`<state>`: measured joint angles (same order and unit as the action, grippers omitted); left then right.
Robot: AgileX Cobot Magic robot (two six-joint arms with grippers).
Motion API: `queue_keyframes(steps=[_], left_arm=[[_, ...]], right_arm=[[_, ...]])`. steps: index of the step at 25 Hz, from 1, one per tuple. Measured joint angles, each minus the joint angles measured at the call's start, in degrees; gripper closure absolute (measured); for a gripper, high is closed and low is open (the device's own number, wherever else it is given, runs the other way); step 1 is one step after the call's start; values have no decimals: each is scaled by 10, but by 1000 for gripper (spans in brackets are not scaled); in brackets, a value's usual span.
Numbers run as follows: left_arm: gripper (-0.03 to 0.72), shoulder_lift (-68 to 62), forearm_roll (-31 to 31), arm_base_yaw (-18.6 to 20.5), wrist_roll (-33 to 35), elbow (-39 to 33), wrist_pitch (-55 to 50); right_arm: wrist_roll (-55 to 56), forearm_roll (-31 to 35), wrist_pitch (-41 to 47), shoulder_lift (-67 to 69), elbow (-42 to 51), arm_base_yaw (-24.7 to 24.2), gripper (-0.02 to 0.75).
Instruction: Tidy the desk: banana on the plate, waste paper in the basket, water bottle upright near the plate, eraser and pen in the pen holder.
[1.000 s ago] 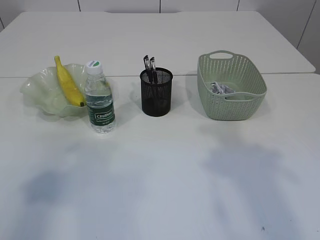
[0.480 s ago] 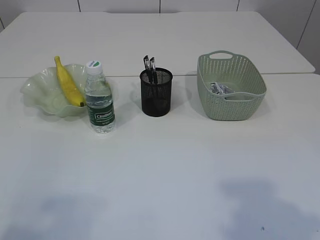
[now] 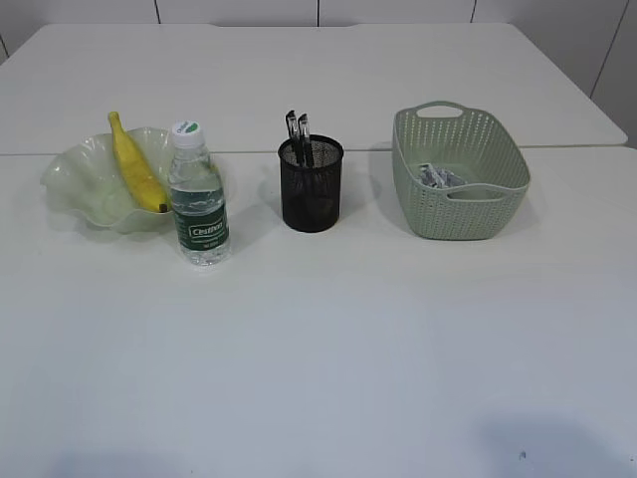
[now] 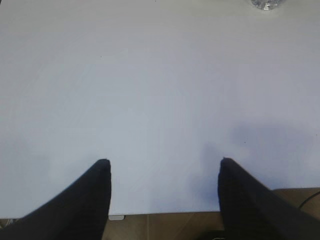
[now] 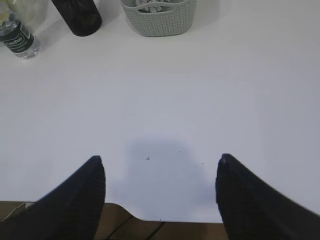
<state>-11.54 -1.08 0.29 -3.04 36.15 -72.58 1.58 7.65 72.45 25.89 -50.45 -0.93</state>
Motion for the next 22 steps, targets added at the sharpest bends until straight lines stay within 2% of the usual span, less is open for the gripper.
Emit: queue_keyframes(steps=[15,22], left_arm=[[228,42,-5,0,0,-19,0],[230,109,-5,0,0,-31,-1]], right_arm=[[3,-11,6,-238,120,0,225],[-25,-29,7,-268,153,0,225]])
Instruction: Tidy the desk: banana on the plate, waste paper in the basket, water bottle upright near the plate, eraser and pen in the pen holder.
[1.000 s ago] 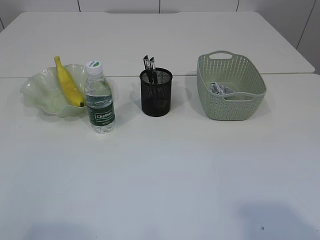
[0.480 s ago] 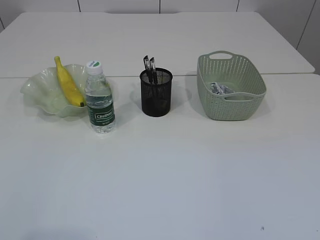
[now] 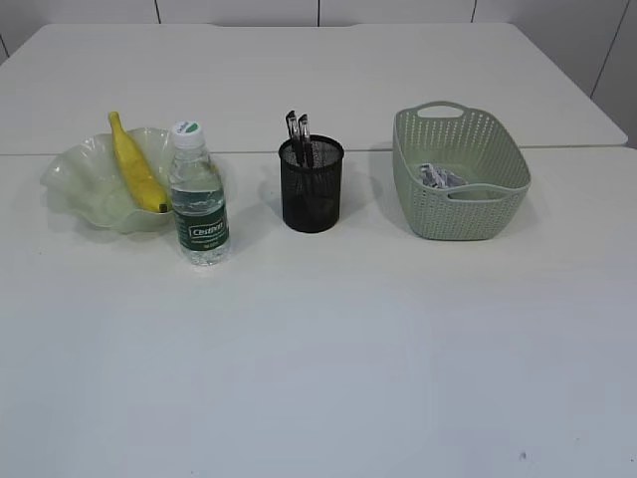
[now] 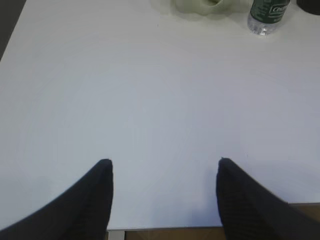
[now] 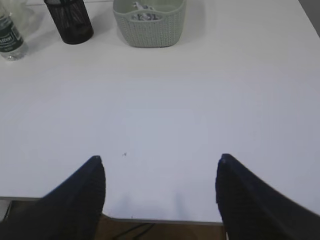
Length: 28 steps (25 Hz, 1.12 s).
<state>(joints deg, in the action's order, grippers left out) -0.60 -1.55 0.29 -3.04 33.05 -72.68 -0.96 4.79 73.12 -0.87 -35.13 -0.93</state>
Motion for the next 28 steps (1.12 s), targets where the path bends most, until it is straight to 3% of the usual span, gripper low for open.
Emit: queue_keyframes(steps=[8,19,28], left_arm=[[230,2,-6,0,0,-4,2],[230,2,-15,0,0,-32,86],[155,2,-1,0,30,-32,88]], right_arm=[[-7,-17,-7,0,40,0,225],[-14,-38,-67,0,62,0,225],[-35,-34,-68,0,62,0,225]])
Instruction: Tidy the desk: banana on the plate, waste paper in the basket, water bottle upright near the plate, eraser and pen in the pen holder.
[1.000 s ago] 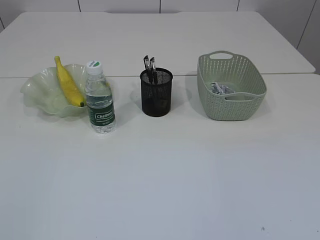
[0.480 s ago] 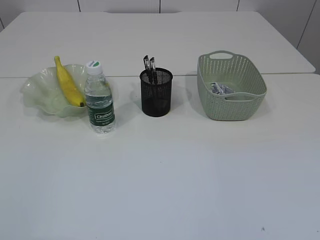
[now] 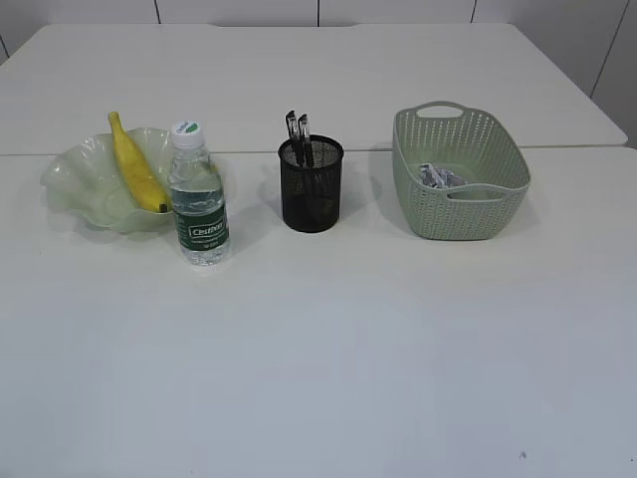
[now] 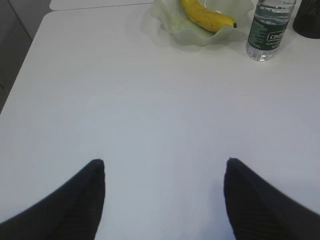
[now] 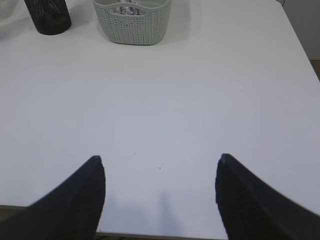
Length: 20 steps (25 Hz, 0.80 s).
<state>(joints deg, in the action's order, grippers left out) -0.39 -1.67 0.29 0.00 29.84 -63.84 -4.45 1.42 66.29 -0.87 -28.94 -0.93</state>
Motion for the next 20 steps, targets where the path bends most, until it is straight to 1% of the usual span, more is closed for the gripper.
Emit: queue_keyframes(steps=[4,12,20], left_arm=[[157,0,1,0,0,0,1],[205,0,1,-5,0,0,1],[209,0,2,-6,0,0,1]], right_arm=[[0,0,-1,0,0,0,225],[-1,2,-1,0,0,0,225],[-1,2,-1,0,0,0,225]])
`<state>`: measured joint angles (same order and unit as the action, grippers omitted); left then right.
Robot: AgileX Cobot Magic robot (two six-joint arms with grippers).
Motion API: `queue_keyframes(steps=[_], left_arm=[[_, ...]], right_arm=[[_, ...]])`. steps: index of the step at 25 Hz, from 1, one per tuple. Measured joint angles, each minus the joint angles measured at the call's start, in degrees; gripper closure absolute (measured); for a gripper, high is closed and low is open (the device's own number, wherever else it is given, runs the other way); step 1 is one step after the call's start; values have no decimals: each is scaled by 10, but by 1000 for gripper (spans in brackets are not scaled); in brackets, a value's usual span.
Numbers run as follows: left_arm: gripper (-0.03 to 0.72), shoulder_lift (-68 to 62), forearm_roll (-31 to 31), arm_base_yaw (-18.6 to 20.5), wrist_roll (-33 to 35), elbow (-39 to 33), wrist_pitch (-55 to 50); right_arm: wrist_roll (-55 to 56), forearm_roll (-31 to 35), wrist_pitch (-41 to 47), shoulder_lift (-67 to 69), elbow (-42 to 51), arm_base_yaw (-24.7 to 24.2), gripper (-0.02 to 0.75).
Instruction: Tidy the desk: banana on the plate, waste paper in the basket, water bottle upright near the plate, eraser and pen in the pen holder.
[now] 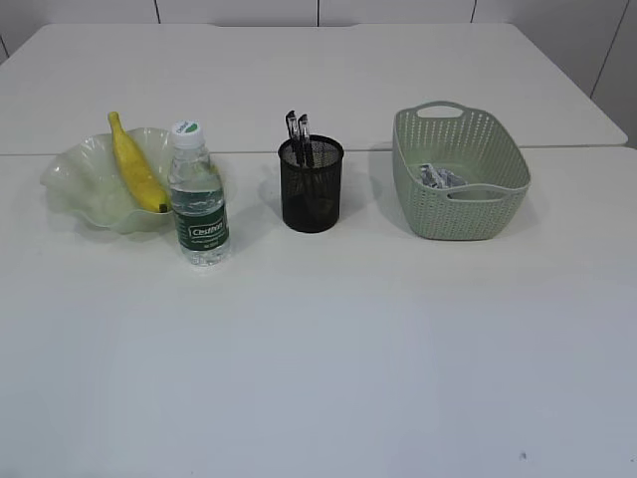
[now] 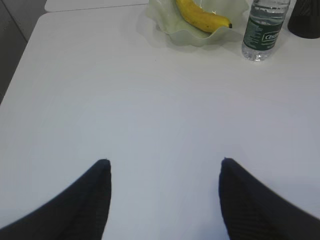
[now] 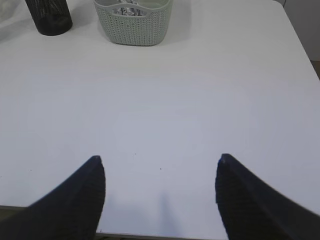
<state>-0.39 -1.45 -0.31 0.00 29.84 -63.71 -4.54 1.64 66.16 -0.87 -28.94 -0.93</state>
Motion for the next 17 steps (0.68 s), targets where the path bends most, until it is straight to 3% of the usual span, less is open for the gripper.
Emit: queue_keyframes(steps=[17], left_arm=[[233,0,0,0,0,0,0]], right_arm=[[-2,0,0,0,0,0,225]])
